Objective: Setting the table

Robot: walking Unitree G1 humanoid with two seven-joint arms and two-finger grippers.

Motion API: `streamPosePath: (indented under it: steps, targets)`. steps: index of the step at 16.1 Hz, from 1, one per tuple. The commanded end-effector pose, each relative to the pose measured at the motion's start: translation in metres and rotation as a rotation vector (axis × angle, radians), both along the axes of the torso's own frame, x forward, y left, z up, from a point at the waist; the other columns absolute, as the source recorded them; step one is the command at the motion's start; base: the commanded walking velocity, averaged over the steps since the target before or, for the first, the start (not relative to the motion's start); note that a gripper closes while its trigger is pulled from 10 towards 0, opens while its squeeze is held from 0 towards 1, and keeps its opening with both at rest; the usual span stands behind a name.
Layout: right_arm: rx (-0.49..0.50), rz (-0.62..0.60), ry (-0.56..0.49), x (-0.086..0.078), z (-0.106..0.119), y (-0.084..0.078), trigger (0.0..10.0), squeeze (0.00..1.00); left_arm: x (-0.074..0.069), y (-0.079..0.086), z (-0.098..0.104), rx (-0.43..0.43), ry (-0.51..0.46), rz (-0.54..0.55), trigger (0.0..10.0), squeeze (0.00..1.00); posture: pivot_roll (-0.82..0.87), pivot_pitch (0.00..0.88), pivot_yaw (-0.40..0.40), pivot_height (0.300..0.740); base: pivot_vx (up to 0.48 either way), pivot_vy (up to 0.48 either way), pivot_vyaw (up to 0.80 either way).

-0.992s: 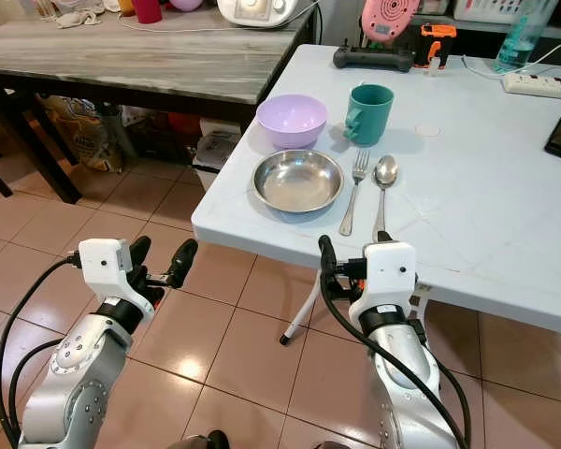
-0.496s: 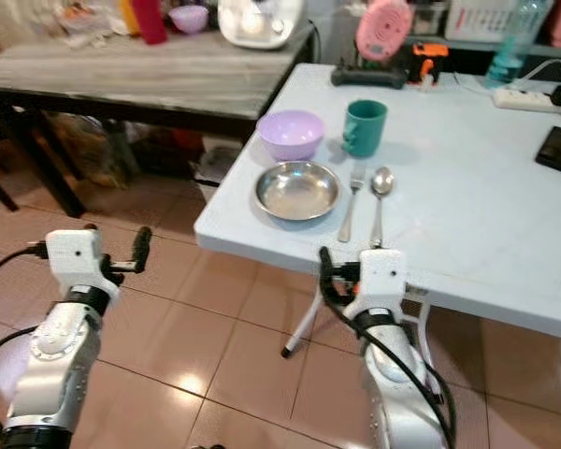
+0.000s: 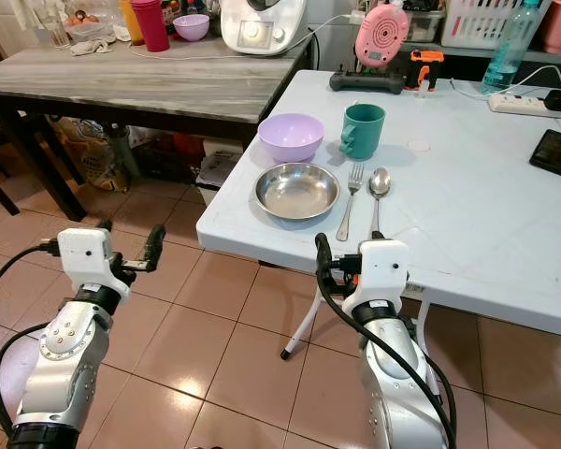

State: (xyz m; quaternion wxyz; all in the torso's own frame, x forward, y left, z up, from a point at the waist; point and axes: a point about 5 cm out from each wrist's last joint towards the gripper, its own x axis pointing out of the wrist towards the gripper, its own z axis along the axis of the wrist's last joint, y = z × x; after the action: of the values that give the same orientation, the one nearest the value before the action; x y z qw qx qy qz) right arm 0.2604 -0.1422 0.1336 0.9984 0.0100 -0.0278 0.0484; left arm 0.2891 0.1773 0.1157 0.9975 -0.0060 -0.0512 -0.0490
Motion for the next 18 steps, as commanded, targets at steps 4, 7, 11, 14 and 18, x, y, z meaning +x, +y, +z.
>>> streamPosePath:
  steps: [4, 7, 11, 14, 18]
  targets:
    - [-0.015, 0.006, -0.027, -0.0021, 0.0056, 0.0003, 10.0, 0.00, -0.0009, -0.0036, -0.0008, -0.007, -0.008, -0.030, 10.0, 0.00, -0.23, 0.039, 0.069, 0.740, 0.318, 0.000, -0.10]
    - [-0.026, 0.007, -0.028, -0.0031, 0.0058, -0.0005, 10.0, 0.00, -0.0023, -0.0064, -0.0022, -0.007, -0.006, -0.053, 10.0, 0.00, -0.24, 0.044, 0.069, 0.740, 0.436, 0.000, 0.00]
    - [-0.028, 0.011, -0.028, -0.0043, 0.0064, 0.0010, 10.0, 0.00, -0.0051, -0.0089, -0.0045, -0.014, 0.000, -0.070, 10.0, 0.00, -0.24, 0.052, 0.065, 0.740, 0.469, 0.000, 0.00]
    - [-0.034, 0.019, -0.031, -0.0051, 0.0067, 0.0029, 10.0, 0.00, -0.0063, -0.0088, -0.0059, -0.016, 0.006, -0.071, 10.0, 0.00, -0.24, 0.056, 0.064, 0.740, 0.470, 0.000, 0.00]
    - [-0.051, 0.040, -0.061, -0.0053, 0.0137, 0.0075, 10.0, 0.00, -0.0070, -0.0084, -0.0065, -0.015, 0.011, -0.073, 10.0, 0.00, -0.24, 0.056, 0.064, 0.740, 0.469, 0.000, 0.00]
